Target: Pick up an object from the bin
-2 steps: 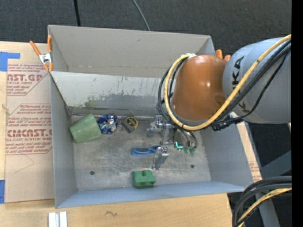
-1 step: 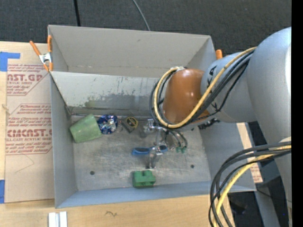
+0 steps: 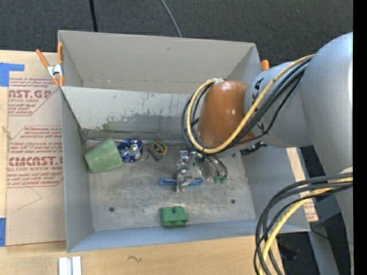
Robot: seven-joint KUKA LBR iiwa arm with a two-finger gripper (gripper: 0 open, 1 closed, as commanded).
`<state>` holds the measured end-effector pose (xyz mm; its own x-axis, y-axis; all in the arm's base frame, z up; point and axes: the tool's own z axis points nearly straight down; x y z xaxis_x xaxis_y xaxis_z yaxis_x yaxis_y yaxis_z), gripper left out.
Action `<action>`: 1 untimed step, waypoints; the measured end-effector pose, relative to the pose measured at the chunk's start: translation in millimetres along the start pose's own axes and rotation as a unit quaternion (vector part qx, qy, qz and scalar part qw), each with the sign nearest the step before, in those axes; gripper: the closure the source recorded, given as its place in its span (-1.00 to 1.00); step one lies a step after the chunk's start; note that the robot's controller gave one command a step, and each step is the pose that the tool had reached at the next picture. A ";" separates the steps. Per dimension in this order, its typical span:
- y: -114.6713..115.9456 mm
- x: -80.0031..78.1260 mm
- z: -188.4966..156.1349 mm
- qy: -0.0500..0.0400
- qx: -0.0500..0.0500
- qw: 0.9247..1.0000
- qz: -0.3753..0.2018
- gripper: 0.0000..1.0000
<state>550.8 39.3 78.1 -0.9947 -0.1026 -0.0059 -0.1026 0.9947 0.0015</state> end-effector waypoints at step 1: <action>-42.9 -10.3 -129.4 -0.002 0.002 1.000 0.005 1.00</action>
Offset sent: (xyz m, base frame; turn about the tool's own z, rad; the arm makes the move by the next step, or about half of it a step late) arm 0.0116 -0.0409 0.1248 0.0071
